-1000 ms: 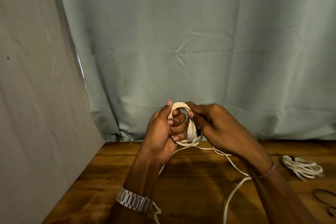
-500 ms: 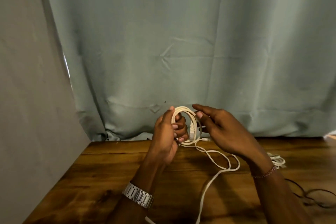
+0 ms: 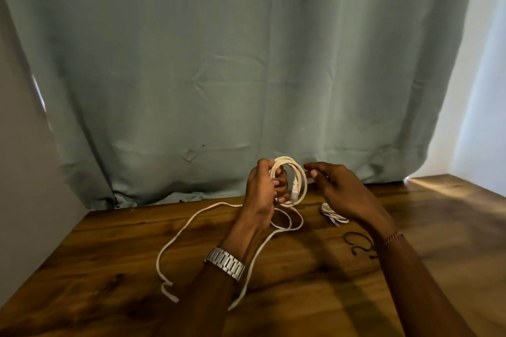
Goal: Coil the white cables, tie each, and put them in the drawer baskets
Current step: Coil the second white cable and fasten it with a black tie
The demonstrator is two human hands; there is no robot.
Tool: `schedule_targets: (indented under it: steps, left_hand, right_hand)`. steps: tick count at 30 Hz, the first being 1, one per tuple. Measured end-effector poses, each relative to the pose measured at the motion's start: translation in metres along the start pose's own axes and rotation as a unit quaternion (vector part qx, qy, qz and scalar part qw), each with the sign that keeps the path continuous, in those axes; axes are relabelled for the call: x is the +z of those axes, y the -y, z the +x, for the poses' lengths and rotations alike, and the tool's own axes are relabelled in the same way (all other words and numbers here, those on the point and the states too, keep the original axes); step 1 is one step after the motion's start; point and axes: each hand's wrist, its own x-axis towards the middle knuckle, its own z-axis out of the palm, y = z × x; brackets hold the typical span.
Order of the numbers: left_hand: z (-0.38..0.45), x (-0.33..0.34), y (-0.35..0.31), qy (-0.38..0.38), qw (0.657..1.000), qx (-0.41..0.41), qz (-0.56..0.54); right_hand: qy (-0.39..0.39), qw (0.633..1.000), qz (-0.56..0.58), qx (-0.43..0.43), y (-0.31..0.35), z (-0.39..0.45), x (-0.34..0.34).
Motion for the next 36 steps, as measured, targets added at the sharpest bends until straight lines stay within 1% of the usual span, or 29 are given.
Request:
schedule_targets:
  steps: [5,11,15,18,20,23,26,31,36]
  left_hand:
    - [-0.003,0.028,0.022,0.020,0.999,-0.025,0.025]
    - [-0.007,0.049,0.043,0.029,0.998,-0.056,0.012]
    - [-0.009,0.054,0.053,0.028,0.997,-0.070,0.007]
    - [-0.010,0.055,0.055,0.021,0.997,-0.078,0.008]
    - [-0.010,0.054,0.056,0.018,0.997,-0.080,0.011]
    - [-0.009,0.050,0.056,0.013,0.997,-0.080,0.017]
    - [-0.009,0.045,0.057,0.013,0.996,-0.081,0.019]
    - [-0.007,0.036,0.059,0.007,0.996,-0.083,0.022]
    - [-0.008,0.029,0.054,-0.007,0.996,-0.083,0.029]
  right_hand:
    - [0.009,0.999,-0.001,0.048,-0.045,-0.014,-0.023]
    - [0.013,0.991,-0.098,0.092,-0.093,-0.028,-0.034]
    - [0.075,0.978,-0.146,0.127,-0.128,-0.032,-0.024]
    - [0.156,0.957,-0.204,0.135,-0.142,-0.032,-0.012]
    - [0.185,0.948,-0.224,0.130,-0.149,-0.035,-0.004]
    - [0.192,0.948,-0.229,0.113,-0.162,-0.037,0.006]
    - [0.182,0.952,-0.221,0.105,-0.171,-0.036,0.012]
    - [0.190,0.955,-0.219,0.058,-0.180,-0.034,0.020]
    - [0.181,0.949,-0.259,-0.006,-0.183,-0.032,0.030]
